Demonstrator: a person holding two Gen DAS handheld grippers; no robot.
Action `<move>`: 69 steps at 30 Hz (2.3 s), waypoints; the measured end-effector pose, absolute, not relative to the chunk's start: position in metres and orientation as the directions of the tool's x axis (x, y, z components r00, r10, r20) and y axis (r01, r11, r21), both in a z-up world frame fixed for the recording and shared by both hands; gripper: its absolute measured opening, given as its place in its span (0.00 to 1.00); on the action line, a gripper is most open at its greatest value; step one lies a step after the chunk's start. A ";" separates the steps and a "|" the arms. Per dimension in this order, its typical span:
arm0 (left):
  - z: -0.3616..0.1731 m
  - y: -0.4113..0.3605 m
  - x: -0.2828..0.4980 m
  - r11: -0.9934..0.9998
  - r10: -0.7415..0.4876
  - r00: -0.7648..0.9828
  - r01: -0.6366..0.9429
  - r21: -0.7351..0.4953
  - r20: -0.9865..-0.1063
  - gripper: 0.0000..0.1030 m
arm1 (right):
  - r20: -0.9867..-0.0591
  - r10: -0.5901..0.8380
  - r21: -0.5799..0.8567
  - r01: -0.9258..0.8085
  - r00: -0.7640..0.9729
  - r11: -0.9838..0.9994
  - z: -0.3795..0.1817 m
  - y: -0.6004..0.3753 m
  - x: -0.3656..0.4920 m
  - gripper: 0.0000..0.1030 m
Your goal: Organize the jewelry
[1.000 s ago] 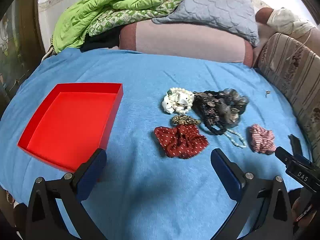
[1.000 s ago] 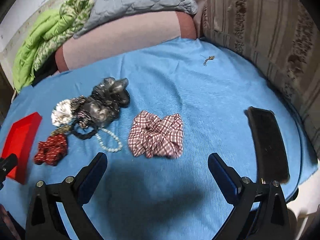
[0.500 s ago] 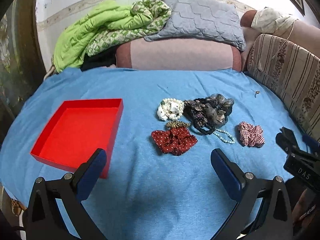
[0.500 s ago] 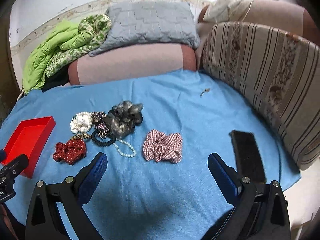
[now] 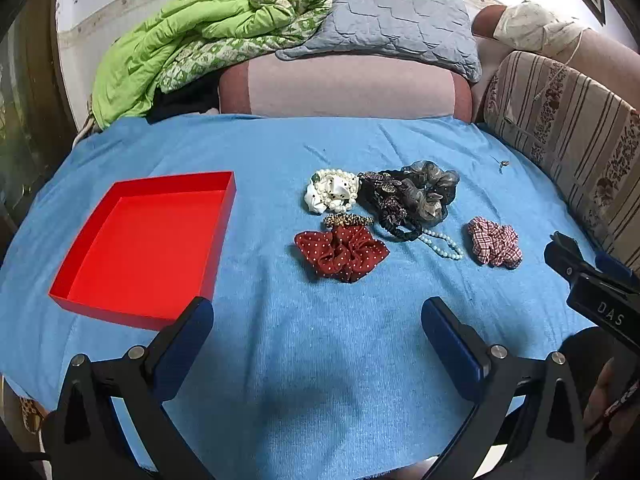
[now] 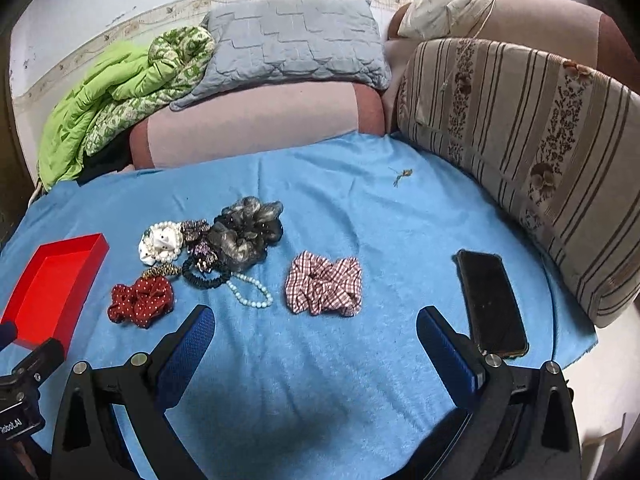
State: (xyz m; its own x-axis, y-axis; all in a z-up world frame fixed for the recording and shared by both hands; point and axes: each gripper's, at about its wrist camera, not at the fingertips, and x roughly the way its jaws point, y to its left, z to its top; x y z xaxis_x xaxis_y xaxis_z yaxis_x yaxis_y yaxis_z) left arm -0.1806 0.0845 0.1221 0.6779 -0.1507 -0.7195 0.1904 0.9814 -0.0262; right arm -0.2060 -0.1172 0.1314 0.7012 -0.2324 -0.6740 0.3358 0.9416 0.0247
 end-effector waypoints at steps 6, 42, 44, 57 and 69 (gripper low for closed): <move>0.124 0.090 -0.184 0.982 -0.151 0.672 0.185 -0.033 -0.725 1.00 | -0.683 -0.227 0.044 0.349 0.694 0.936 0.128 -0.118 -0.206 0.99; 0.072 0.064 -0.066 0.972 -0.134 0.575 0.233 0.005 -0.807 1.00 | -0.787 -0.095 0.137 0.323 0.610 0.937 0.063 -0.197 -0.134 0.83; 0.064 0.060 -0.054 0.970 -0.149 0.549 0.245 -0.013 -0.823 1.00 | -0.792 -0.081 0.151 0.323 0.605 0.934 0.059 -0.200 -0.127 0.83; 0.043 0.050 -0.036 0.947 -0.234 0.422 0.303 -0.106 -0.876 0.12 | -0.822 0.020 0.212 0.273 0.570 0.938 0.038 -0.191 -0.096 0.21; 0.119 0.154 -0.068 0.958 -0.286 0.556 0.185 -0.220 -0.780 0.12 | -0.749 0.135 0.279 0.123 0.649 0.952 0.108 -0.131 -0.112 0.15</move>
State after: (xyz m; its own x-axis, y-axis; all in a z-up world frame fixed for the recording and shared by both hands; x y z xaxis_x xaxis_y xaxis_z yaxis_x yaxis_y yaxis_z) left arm -0.0681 0.1540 0.1188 0.5564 -0.2861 -0.7801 0.1846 0.9580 -0.2196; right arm -0.1118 -0.1313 0.1081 0.6488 0.1354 -0.7488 0.1232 0.9524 0.2789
